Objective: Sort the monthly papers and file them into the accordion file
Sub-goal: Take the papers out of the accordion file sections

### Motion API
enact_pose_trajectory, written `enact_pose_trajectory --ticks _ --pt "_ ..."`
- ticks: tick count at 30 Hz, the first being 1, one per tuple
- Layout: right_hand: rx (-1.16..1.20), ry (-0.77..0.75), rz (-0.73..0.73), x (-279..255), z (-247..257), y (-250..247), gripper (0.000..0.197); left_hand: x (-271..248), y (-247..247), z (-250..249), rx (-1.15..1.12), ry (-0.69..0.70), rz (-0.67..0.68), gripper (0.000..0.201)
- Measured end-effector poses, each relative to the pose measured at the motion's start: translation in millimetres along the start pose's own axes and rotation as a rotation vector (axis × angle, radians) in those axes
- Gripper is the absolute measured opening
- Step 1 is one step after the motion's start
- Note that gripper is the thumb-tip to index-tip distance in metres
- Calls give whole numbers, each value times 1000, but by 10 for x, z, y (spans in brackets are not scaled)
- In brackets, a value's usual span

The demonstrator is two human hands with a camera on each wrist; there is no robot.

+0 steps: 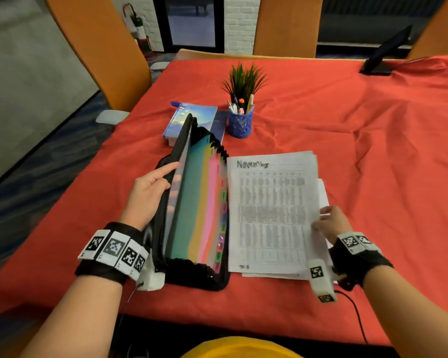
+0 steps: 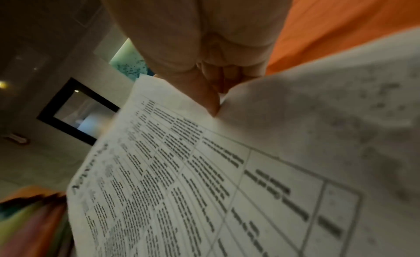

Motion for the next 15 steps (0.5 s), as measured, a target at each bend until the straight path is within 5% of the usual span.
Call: enact_pose_trajectory --ticks 5,8,12,15 --pt "-240 16 -61 -20 -124 -124 44 -21 -39 -60 -41 -15 -19 54" --pt "-357 -215 -185 -187 362 8 55 -36 -10 -57 -45 -23 -11 54" --pt "-204 -614 33 -735 1223 637 27 -48 -2 -75 -54 -16 -20 53" --pt "-146 -625 180 -1013 1506 1107 16 -53 0 -90 -64 -15 -35 52"
Point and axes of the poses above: each hand's wrist, its own x-axis towards the middle knuckle, its own y-axis out of the palm, z = x × y, the point moved 6 cm from there along x, towards the middle knuckle, and after that the axes turned 9 degrees about -x, right-handed, at the moved point
